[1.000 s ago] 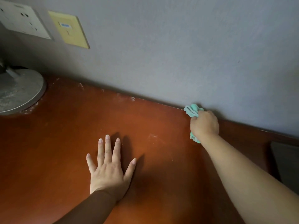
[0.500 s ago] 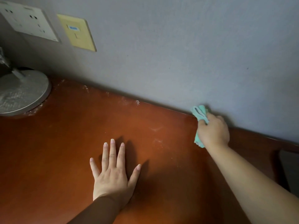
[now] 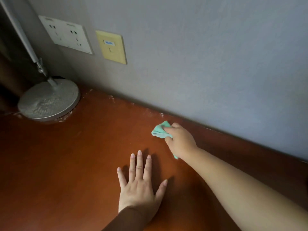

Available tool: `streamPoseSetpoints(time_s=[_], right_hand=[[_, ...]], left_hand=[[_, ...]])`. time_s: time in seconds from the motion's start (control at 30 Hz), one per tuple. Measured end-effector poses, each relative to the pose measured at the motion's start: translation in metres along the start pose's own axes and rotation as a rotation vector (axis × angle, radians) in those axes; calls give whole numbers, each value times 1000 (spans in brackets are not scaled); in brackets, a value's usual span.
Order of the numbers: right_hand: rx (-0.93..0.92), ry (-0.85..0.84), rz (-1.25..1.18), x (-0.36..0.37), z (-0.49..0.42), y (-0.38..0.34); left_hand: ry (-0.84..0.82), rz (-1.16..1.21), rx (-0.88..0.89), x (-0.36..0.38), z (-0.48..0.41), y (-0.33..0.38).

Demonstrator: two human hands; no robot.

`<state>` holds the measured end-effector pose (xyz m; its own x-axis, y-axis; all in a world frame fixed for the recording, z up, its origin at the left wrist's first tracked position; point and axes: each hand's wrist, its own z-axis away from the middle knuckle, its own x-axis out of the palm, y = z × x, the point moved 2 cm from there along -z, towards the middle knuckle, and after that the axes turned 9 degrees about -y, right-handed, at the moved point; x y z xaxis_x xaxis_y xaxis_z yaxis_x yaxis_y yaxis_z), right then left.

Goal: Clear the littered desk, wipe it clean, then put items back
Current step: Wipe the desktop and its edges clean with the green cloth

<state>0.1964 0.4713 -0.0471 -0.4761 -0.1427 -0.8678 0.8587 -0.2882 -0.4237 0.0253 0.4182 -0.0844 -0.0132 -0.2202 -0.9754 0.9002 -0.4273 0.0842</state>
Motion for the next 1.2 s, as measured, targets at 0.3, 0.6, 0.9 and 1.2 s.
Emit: streamPoseSetpoints(time_s=[0.3, 0.6, 0.9, 1.2], right_hand=[[338, 217, -112, -48, 19, 42], [285, 197, 56, 6, -57, -31], [-120, 137, -288, 12, 4, -44], [396, 225, 102, -5, -60, -26]], left_hand=[[127, -3, -114, -9, -3, -109], [130, -125, -57, 2, -12, -113], [112, -84, -65, 0, -9, -112], [117, -89, -66, 1, -10, -111]])
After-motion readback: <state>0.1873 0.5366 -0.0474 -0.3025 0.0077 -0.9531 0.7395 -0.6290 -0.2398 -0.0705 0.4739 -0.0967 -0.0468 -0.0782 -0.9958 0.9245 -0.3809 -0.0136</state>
